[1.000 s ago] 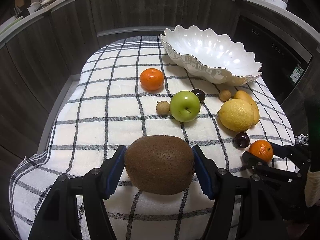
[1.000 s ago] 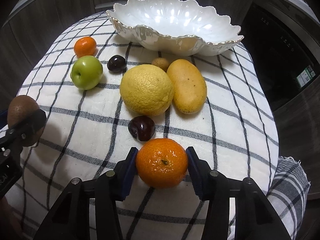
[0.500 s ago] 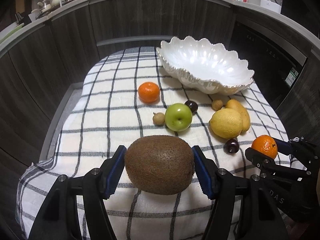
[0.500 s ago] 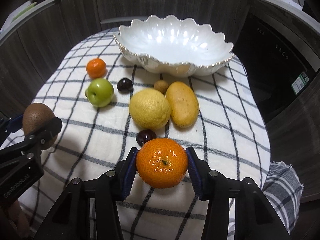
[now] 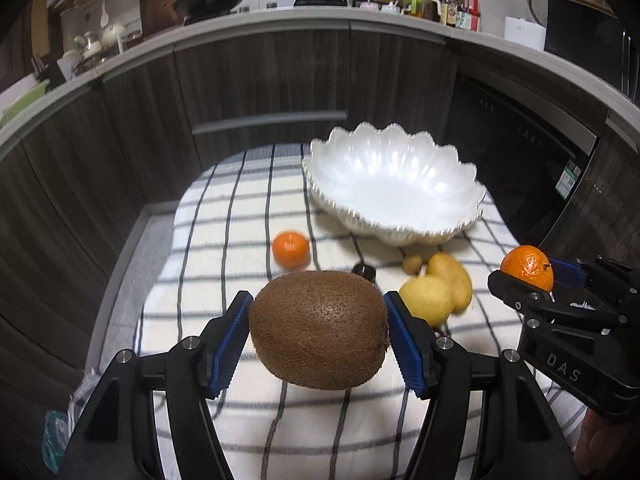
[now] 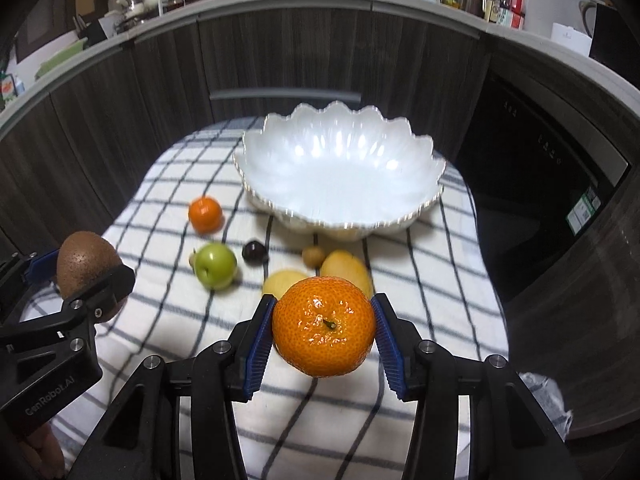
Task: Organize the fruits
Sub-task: 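Lift the kiwi with the left tool while the right tool carries the tangerine over the bowl, then open both tools to drop the kiwi and tangerine into the bowl, then move both tools back toward the remaining fruit on the cloth, then grasp the green apple with the left tool while the right tool grasps the lemon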
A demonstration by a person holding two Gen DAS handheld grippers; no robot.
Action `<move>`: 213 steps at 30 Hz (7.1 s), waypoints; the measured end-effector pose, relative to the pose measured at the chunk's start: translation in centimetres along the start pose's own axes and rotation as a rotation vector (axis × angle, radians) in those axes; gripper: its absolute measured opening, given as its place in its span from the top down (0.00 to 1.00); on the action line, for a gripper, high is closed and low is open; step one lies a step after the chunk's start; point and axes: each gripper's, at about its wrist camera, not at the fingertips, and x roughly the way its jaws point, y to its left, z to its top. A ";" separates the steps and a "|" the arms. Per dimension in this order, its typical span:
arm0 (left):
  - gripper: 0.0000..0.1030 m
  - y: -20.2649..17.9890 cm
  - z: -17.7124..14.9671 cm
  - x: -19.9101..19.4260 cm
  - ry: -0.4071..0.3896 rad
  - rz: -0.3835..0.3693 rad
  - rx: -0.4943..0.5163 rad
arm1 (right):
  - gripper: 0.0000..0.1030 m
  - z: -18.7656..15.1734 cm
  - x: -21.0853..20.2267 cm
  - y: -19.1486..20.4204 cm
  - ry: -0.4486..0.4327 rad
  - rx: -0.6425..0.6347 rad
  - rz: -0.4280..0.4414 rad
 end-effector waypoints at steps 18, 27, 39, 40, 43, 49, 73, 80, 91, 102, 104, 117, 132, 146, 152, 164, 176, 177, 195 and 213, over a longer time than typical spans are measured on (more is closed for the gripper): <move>0.37 -3.0 8.0 5.8 -0.047 -0.065 0.052 | 0.53 6.7 3.5 -4.7 -0.056 0.056 -0.030; 0.37 -3.9 10.5 10.3 -0.038 -0.079 0.088 | 0.53 9.4 7.2 -6.5 -0.048 0.049 -0.056; 0.37 -4.5 11.3 15.8 0.052 -0.104 0.097 | 0.53 10.6 12.6 -7.9 0.035 0.047 -0.067; 0.37 -4.5 11.2 16.0 0.060 -0.107 0.095 | 0.53 10.6 12.9 -8.0 0.042 0.049 -0.065; 0.37 -4.5 10.9 16.8 0.084 -0.115 0.088 | 0.53 10.4 13.7 -8.2 0.062 0.056 -0.064; 0.36 -4.5 10.4 17.6 0.111 -0.111 0.094 | 0.53 10.1 14.3 -8.2 0.083 0.056 -0.067; 0.03 -3.4 11.9 13.4 0.003 0.047 0.121 | 0.20 11.7 9.3 -7.4 -0.075 0.035 -0.255; 0.02 -3.2 11.4 10.3 -0.054 0.071 0.127 | 0.20 11.3 7.0 -7.0 -0.100 0.043 -0.236; 0.02 -1.8 9.5 5.9 -0.084 0.087 0.096 | 0.20 9.9 3.4 -4.7 -0.132 0.044 -0.195; 0.02 -0.7 6.5 3.7 -0.071 0.099 0.068 | 0.20 8.0 1.3 -2.9 -0.134 0.036 -0.165; 0.02 -0.8 6.0 3.5 -0.069 0.104 0.071 | 0.20 7.7 1.0 -2.7 -0.135 0.033 -0.163; 0.02 -0.6 3.6 3.1 -0.066 0.117 0.057 | 0.20 4.9 0.8 -2.1 -0.103 0.047 -0.152; 0.02 -0.6 0.3 6.5 -0.011 0.100 0.022 | 0.20 1.6 2.9 -2.4 -0.081 0.104 -0.188; 0.04 -1.1 -1.8 9.9 0.023 0.098 0.023 | 0.20 -0.4 5.5 -2.2 -0.043 0.101 -0.207; 0.07 -2.2 -2.4 10.9 0.019 0.096 0.037 | 0.20 -1.1 6.4 -3.2 -0.012 0.131 -0.196; 0.23 -3.4 -2.4 12.6 0.010 0.076 0.080 | 0.20 -1.5 7.7 -3.7 0.017 0.136 -0.205; 0.40 -4.4 -2.7 14.6 0.056 0.022 0.109 | 0.20 -1.6 8.6 -3.8 0.038 0.134 -0.210; 0.40 -4.5 -2.8 14.6 0.054 0.024 0.118 | 0.20 -1.7 8.6 -3.8 0.040 0.133 -0.210; 0.54 -4.9 -2.9 13.5 0.040 0.016 0.150 | 0.20 -1.5 7.9 -3.6 0.012 0.124 -0.215; 0.54 -1.1 -3.0 9.4 0.001 0.119 0.070 | 0.20 -0.6 7.2 -0.3 -0.008 0.068 -0.106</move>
